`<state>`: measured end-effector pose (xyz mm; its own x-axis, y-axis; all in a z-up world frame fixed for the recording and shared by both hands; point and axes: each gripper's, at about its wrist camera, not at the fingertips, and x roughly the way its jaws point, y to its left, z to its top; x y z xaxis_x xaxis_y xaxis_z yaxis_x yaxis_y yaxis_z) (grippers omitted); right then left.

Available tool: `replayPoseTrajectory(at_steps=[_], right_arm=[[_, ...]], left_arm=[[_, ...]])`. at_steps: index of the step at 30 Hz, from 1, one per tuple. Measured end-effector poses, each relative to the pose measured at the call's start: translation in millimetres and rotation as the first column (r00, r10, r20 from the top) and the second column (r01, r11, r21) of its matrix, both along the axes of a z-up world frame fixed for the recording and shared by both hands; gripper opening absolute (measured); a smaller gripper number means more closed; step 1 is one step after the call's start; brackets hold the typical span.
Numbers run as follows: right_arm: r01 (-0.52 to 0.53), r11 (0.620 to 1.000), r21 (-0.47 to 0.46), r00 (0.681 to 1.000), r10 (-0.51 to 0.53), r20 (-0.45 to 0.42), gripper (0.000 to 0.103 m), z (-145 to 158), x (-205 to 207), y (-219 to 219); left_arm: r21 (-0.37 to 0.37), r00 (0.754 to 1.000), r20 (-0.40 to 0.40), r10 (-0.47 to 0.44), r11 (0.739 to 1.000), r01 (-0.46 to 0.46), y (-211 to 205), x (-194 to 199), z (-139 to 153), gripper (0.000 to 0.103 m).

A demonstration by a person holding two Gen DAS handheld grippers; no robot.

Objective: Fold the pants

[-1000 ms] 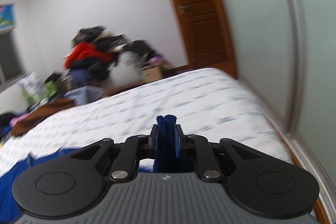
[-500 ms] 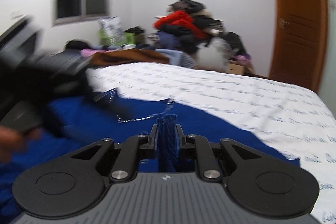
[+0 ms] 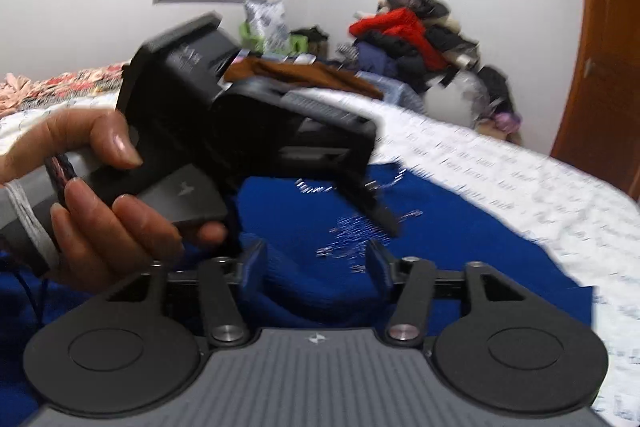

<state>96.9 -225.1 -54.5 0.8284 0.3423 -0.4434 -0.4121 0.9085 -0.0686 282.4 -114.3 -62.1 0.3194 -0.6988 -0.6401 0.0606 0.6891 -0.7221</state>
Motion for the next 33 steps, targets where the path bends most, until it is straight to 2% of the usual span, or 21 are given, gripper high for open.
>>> replayPoseTrajectory(at_steps=[3, 5, 6, 7, 8, 10, 11, 13, 18, 22, 23, 25, 28, 33], right_arm=[[0.027, 1.0, 0.013, 0.999, -0.027, -0.018, 0.056, 7.1, -5.7, -21.0], [0.052, 0.998, -0.038, 0.998, -0.053, -0.028, 0.056, 5.0, -9.5, -25.2], [0.051, 0.997, -0.058, 0.998, -0.054, -0.04, 0.056, 2.0, -9.7, -26.6], [0.042, 0.996, -0.079, 0.997, -0.047, -0.058, 0.056, -2.2, -10.9, -25.9], [0.03, 0.995, -0.098, 0.997, -0.038, -0.073, 0.056, -7.1, -12.4, -23.8], [0.006, 0.99, -0.139, 0.996, -0.019, -0.093, 0.056, -17.8, -12.5, -17.2], [-0.004, 0.985, -0.171, 0.995, -0.012, -0.094, 0.056, -22.7, -14.6, -11.0], [-0.02, 0.973, -0.229, 0.997, 0.002, -0.08, 0.056, -32.7, -20.3, -1.3], [-0.031, 0.931, -0.364, 0.999, 0.015, -0.047, 0.055, -53.9, -25.0, 18.8], [-0.043, 0.903, -0.428, 0.999, 0.043, -0.008, 0.053, -60.0, -26.2, 32.9], [-0.046, 0.896, -0.442, 0.999, 0.052, 0.002, 0.05, -60.6, -24.2, 37.2], [-0.05, 0.888, -0.457, 0.998, 0.062, 0.011, 0.027, -61.8, -19.3, 45.6], [-0.062, 0.884, -0.464, 0.997, 0.073, 0.006, 0.017, -58.0, 2.6, 56.8], [-0.094, 0.901, -0.424, 0.995, 0.102, -0.005, 0.016, -50.7, 29.4, 74.7]], left_arm=[[0.069, 0.995, 0.078, -0.066, 0.996, 0.061, -6.4, -8.5, 6.1, 0.093], [0.106, 0.987, 0.112, -0.114, 0.989, 0.103, -13.3, -14.7, 8.1, 0.089], [0.12, 0.984, 0.12, -0.134, 0.986, 0.119, -15.9, -16.7, 8.0, 0.083], [0.134, 0.98, 0.128, -0.151, 0.982, 0.133, -14.9, -20.5, 8.0, 0.071], [0.155, 0.977, 0.131, -0.168, 0.977, 0.147, -17.4, -21.7, 7.2, 0.064], [0.2, 0.976, 0.124, -0.181, 0.968, 0.154, -16.7, -23.1, 5.8, 0.034], [0.224, 0.976, 0.12, -0.183, 0.963, 0.153, -17.6, -23.1, 4.6, 0.028], [0.237, 0.974, 0.127, -0.189, 0.959, 0.155, -18.1, -24.2, 4.7, 0.011], [0.261, 0.972, 0.174, -0.159, 0.959, 0.111, -11.6, -28.2, 13.1, 0.008], [0.254, 0.967, 0.222, -0.126, 0.965, 0.067, 5.2, -27.8, 26.4, 0.008], [0.259, 0.966, 0.232, -0.116, 0.964, 0.054, 10.4, -25.5, 30.0, 0.008], [0.276, 0.964, 0.244, -0.105, 0.96, 0.035, 19.0, -20.6, 36.4, 0.008], [0.322, 0.963, 0.256, -0.089, 0.947, 0.002, 34.8, -9.1, 45.5, 0.008], [0.387, 0.969, 0.243, -0.045, 0.92, -0.055, 71.6, 24.3, 52.2, 0.009]])
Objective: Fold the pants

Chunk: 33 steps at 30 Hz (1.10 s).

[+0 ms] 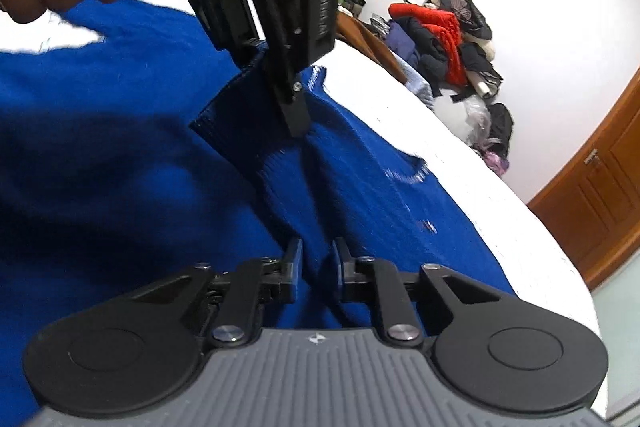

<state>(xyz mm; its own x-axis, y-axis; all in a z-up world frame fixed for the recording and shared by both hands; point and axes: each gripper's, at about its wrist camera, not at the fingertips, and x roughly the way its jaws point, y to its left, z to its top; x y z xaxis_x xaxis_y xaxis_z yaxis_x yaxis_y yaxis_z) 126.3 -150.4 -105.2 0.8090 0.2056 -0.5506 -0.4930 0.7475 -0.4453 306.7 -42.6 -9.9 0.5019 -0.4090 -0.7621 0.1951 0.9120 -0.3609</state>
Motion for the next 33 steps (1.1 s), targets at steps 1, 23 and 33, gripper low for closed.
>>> replayPoseTrajectory(at_steps=[1, 23, 33], right_arm=[[-0.005, 1.0, 0.027, 1.0, 0.006, -0.011, 0.016, 2.4, 4.8, 3.3], [0.129, 0.965, 0.229, 0.979, -0.086, -0.187, 0.019, 9.0, 30.4, -22.6], [0.021, 0.975, 0.223, 0.992, 0.008, -0.127, 0.02, 35.2, 39.1, 41.9]], left_arm=[[0.014, 1.0, -0.006, 0.02, 1.0, -0.02, 7.6, 8.2, 0.1, 0.009], [0.16, 0.953, 0.048, 0.298, 0.94, -0.302, 125.9, 37.9, 6.9, 0.071], [0.138, 0.933, 0.06, 0.354, 0.923, -0.359, 176.7, -19.4, 9.2, 0.07]])
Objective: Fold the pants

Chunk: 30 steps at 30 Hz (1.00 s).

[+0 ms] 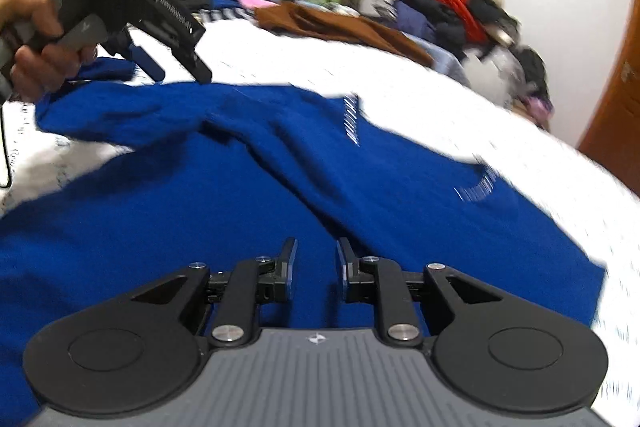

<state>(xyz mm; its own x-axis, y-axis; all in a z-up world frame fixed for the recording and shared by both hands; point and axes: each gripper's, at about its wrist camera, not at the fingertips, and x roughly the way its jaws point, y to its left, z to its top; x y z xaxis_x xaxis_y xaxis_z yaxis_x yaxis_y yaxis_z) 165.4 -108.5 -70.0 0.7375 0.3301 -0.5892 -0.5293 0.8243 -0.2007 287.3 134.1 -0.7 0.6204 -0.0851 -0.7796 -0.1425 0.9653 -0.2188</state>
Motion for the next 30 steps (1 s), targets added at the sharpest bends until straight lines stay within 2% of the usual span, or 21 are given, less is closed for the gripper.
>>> replayPoseTrajectory(at_steps=[4, 8, 11, 13, 16, 18, 21, 24, 28, 30], right_arm=[[-0.064, 0.994, -0.087, 0.994, 0.072, 0.088, 0.02, 1.7, 22.4, 50.5], [-0.089, 0.962, -0.259, 0.973, 0.14, 0.185, 0.02, -15.9, 37.3, 97.2], [-0.095, 0.927, -0.363, 0.965, 0.176, 0.196, 0.02, -34.7, 45.4, 116.0], [-0.097, 0.914, -0.393, 0.962, 0.188, 0.2, 0.02, -44.7, 47.3, 119.7], [-0.094, 0.906, -0.413, 0.954, 0.201, 0.223, 0.019, -51.7, 45.5, 122.6], [-0.105, 0.913, -0.395, 0.956, 0.203, 0.214, 0.013, -51.2, 45.2, 124.0], [-0.112, 0.916, -0.385, 0.956, 0.205, 0.21, 0.012, -50.0, 45.1, 127.8], [-0.139, 0.921, -0.365, 0.952, 0.226, 0.206, 0.012, -45.2, 37.9, 126.1], [-0.122, 0.89, -0.44, 0.94, 0.246, 0.237, 0.014, -54.1, 34.6, 132.6], [-0.117, 0.897, -0.427, 0.951, 0.225, 0.213, 0.014, -57.0, 44.5, 138.7]], left_arm=[[-0.005, 1.0, -0.005, 0.016, 1.0, -0.016, 19.4, -34.4, -1.6, 0.07], [0.014, 0.999, 0.036, 0.03, 0.999, -0.03, 36.3, -69.5, 6.1, 0.072], [0.016, 0.998, 0.05, 0.039, 0.999, -0.04, 46.9, -89.8, 9.0, 0.074], [0.009, 0.997, 0.06, 0.047, 0.999, -0.048, 54.2, -102.6, 9.0, 0.074], [-0.007, 0.994, 0.076, 0.082, 0.997, -0.082, 64.7, -116.0, 7.2, 0.075], [-0.04, 0.99, 0.071, 0.124, 0.992, -0.122, 74.1, -121.9, 5.1, 0.075], [-0.074, 0.983, 0.075, 0.166, 0.984, -0.16, 84.8, -130.5, 5.2, 0.075], [-0.038, 0.976, 0.111, 0.187, 0.982, -0.184, 90.3, -140.0, 12.1, 0.075], [-0.002, 0.961, 0.152, 0.23, 0.973, -0.233, 102.3, -146.9, 17.9, 0.08], [-0.003, 0.956, 0.14, 0.258, 0.965, -0.261, 110.0, -145.2, 16.6, 0.08]])
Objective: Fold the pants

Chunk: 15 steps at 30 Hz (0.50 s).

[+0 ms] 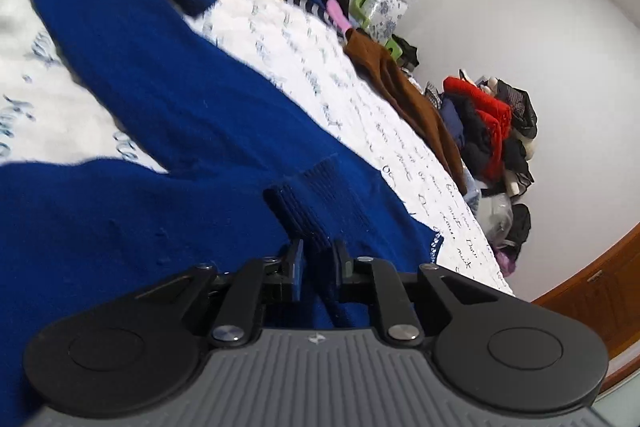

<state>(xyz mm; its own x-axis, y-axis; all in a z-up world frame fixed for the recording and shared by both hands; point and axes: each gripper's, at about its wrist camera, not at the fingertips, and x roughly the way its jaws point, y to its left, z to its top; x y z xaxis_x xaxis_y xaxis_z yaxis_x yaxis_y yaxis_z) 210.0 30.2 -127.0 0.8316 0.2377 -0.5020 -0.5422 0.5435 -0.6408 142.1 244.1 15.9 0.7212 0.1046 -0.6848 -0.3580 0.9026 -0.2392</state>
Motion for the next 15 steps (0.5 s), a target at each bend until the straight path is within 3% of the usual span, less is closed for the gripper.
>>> replayPoseTrajectory(at_steps=[2, 5, 7, 10, 13, 15], right_arm=[[0.028, 0.998, 0.05, 0.999, -0.026, -0.041, 0.014, 4.9, 8.8, 4.5], [0.008, 0.994, 0.111, 0.999, -0.002, -0.048, 0.014, 20.3, -0.3, 9.9], [-0.045, 0.991, 0.127, 0.997, 0.052, -0.052, 0.015, 29.3, -15.1, 18.2], [-0.103, 0.98, 0.168, 0.98, 0.13, -0.153, 0.021, 34.7, -26.6, 34.5], [-0.112, 0.97, 0.215, 0.96, 0.162, -0.23, 0.028, 31.2, -27.2, 48.6], [-0.092, 0.971, 0.222, 0.957, 0.148, -0.248, 0.028, 27.0, -25.1, 55.8]], left_arm=[[-0.004, 1.0, -0.006, 0.005, 1.0, -0.005, 6.7, 4.3, -1.5, 0.08], [0.064, 1.0, -0.015, 0.02, 0.998, -0.019, 13.9, 16.6, 1.2, 0.08], [0.139, 0.999, -0.005, 0.044, 0.989, -0.043, 21.3, 27.7, 6.2, 0.088], [0.289, 0.998, -0.026, 0.054, 0.956, -0.044, 23.0, 52.3, 9.5, 0.091], [0.444, 0.997, -0.08, -0.023, 0.894, 0.056, 7.6, 75.7, 4.8, 0.094], [0.578, 0.99, -0.125, -0.069, 0.806, 0.129, -10.1, 90.8, -7.1, 0.096]])
